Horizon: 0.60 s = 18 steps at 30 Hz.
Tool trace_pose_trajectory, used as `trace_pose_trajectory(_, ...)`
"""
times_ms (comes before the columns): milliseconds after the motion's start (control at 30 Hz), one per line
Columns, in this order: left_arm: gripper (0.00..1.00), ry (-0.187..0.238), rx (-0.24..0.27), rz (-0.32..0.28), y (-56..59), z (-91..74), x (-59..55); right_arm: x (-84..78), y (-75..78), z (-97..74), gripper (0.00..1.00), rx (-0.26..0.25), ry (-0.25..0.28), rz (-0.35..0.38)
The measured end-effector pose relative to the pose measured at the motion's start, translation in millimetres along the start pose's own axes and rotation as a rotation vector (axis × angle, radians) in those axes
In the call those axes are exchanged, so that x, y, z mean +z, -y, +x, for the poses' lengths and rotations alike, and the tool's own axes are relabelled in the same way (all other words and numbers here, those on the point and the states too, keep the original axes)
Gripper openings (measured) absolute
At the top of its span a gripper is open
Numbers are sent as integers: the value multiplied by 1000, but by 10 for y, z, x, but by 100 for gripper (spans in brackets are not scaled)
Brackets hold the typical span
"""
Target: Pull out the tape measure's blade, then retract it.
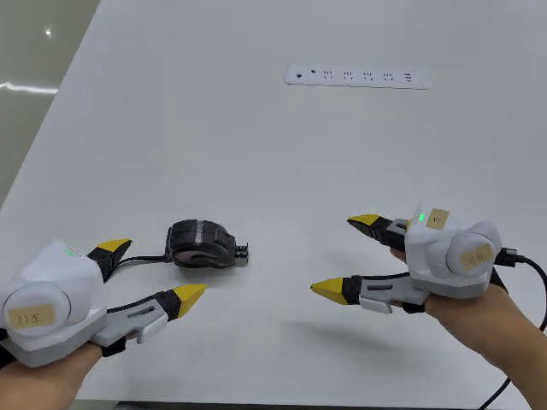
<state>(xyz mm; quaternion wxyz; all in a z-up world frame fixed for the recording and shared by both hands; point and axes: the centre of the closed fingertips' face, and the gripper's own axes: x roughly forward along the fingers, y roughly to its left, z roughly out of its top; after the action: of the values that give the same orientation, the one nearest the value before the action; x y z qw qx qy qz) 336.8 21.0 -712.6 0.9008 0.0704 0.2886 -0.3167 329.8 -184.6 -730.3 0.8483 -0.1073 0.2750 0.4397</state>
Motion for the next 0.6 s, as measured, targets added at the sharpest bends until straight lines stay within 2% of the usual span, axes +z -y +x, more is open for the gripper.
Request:
trace_pose_trajectory(233, 73, -6, -12, 19, 3, -71, -66, -104, 1, -190, 72, -37, -8, 10)
trace_pose_trajectory(300, 73, 2, -1, 28, -20, -95, -68, -134, 2, -237, 73, -49, -6, 11)
trace_pose_trajectory(367, 75, -7, -13, 16, -5, -105, -93, -160, 14, -265, 75, -64, -6, 10)
trace_pose_trajectory(600, 80, 12, -29, 45, 44, -174, -94, -235, -9, -384, 79, -82, -8, 26)
